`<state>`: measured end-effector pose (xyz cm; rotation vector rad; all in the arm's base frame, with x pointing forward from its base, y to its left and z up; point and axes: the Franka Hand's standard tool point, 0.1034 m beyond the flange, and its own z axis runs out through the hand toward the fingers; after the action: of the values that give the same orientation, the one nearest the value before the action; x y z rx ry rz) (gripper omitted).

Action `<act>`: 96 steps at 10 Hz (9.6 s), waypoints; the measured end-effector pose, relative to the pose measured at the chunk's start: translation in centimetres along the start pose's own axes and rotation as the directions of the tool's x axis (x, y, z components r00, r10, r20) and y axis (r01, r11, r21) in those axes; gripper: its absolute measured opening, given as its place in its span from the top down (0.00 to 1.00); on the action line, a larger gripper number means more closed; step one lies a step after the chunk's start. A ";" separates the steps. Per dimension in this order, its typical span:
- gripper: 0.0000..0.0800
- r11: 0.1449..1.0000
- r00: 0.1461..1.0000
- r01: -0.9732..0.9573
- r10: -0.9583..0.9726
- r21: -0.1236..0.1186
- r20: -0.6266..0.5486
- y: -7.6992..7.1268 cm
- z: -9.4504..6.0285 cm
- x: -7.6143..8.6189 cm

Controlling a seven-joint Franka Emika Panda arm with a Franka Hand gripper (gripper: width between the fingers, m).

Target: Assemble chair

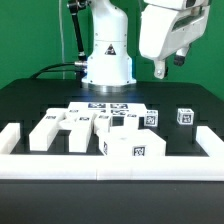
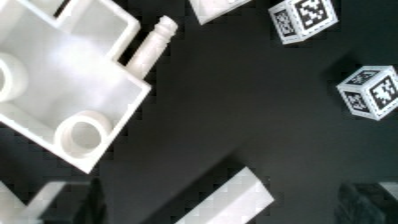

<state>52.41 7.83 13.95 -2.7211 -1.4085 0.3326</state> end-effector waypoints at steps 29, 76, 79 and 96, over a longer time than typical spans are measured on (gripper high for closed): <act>0.19 0.876 0.862 -0.481 0.481 0.043 -0.163 6.4 9.5 -0.3; 0.19 0.788 0.771 -0.615 0.610 0.038 -0.182 2.8 5.9 0.8; 0.19 0.790 0.773 -0.612 0.607 0.038 -0.183 2.9 6.0 1.2; 0.19 0.631 0.665 -0.745 0.677 0.216 0.315 3.2 9.0 -5.5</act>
Offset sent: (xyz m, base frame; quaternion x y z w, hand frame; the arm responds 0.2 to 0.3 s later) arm 0.0000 0.0000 0.0000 0.0000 0.0000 0.0000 1.0000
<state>49.94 1.04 5.60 -2.8564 -0.1349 0.8200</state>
